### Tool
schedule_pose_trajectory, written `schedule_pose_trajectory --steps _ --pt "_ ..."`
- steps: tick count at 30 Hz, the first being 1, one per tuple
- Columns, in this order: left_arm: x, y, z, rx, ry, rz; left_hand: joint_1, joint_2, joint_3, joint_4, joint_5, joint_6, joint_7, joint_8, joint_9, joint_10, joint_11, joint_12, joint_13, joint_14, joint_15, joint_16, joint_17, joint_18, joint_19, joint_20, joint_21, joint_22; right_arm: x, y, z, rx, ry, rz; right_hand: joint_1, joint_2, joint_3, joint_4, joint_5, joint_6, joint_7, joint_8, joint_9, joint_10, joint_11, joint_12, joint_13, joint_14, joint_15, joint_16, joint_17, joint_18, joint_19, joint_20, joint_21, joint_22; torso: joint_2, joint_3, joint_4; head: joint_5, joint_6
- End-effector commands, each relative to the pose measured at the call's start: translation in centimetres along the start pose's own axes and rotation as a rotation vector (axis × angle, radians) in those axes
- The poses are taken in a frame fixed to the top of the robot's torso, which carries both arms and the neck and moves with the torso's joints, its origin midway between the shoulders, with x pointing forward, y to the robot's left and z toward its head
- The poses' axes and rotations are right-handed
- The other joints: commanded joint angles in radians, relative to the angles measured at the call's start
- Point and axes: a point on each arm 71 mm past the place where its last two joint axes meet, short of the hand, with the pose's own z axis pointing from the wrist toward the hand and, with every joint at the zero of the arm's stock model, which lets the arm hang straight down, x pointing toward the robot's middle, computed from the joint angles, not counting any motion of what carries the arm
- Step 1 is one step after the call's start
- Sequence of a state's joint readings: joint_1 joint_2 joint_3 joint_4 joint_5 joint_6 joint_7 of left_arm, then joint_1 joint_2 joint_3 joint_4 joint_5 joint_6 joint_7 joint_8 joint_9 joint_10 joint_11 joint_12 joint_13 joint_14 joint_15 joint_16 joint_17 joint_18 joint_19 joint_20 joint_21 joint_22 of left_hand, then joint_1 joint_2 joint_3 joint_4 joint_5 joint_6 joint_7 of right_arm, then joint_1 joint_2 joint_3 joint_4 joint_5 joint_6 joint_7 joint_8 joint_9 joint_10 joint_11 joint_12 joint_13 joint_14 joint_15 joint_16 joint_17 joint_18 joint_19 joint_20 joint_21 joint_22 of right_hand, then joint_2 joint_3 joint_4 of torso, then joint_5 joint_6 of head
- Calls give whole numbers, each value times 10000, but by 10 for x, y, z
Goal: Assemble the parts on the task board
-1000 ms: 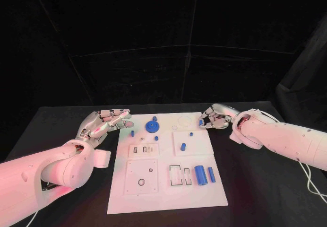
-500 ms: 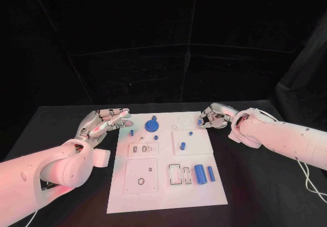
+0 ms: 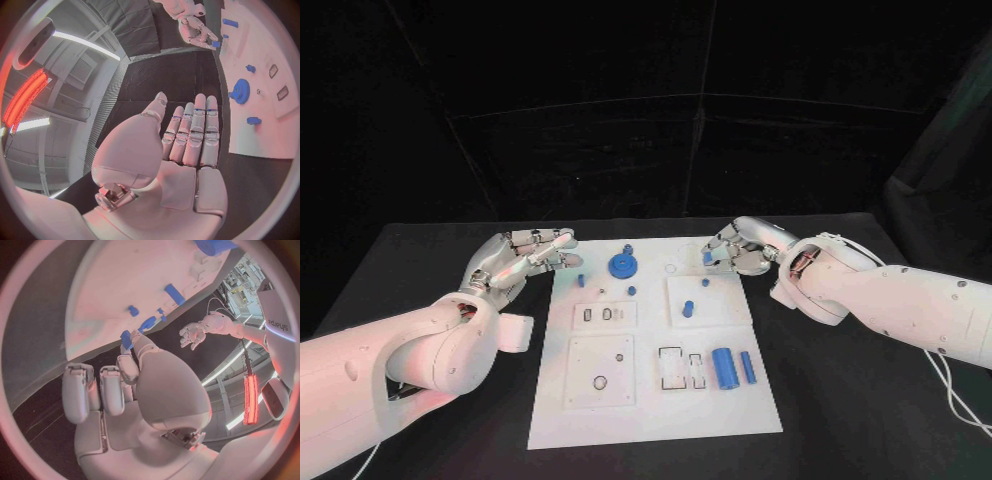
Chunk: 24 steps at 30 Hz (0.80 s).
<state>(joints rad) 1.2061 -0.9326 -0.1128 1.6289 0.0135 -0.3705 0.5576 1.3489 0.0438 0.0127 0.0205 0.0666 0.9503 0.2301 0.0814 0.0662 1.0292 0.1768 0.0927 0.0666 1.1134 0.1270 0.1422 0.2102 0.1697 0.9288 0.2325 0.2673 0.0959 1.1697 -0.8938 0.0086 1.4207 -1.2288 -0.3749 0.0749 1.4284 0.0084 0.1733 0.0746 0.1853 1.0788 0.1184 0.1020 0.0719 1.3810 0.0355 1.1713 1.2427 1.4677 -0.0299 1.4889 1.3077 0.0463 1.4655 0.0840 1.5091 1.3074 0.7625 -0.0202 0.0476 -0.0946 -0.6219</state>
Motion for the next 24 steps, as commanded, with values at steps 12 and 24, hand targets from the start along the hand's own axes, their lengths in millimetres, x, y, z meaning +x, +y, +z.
schedule_pose_trajectory --steps 12,24 --pt "2 -2 2 -4 123 -300 43 138 38 -132 -44 74 -44 -39 -2 59 -44 -41 -4 49 -33 -41 39 145 58 36 -47 -16 41 85 29 -380 492 -126 -330 -125 97 30 23 166 -39 47 11 -74 -59 -149 -149 677 -73 -21 947 -161 115 -69 50 1401 -139 -146 97 180 -128" --pt "1 -2 6 0 69 -364 43 138 38 -132 -44 74 -44 -39 -2 59 -44 -41 -4 49 -33 -41 39 145 58 36 -47 -16 79 125 39 -1000 1369 -697 -447 -218 110 49 37 183 -43 35 8 -101 -63 -227 -206 668 -77 -43 913 -156 100 -72 40 1382 -141 -148 81 522 -214"
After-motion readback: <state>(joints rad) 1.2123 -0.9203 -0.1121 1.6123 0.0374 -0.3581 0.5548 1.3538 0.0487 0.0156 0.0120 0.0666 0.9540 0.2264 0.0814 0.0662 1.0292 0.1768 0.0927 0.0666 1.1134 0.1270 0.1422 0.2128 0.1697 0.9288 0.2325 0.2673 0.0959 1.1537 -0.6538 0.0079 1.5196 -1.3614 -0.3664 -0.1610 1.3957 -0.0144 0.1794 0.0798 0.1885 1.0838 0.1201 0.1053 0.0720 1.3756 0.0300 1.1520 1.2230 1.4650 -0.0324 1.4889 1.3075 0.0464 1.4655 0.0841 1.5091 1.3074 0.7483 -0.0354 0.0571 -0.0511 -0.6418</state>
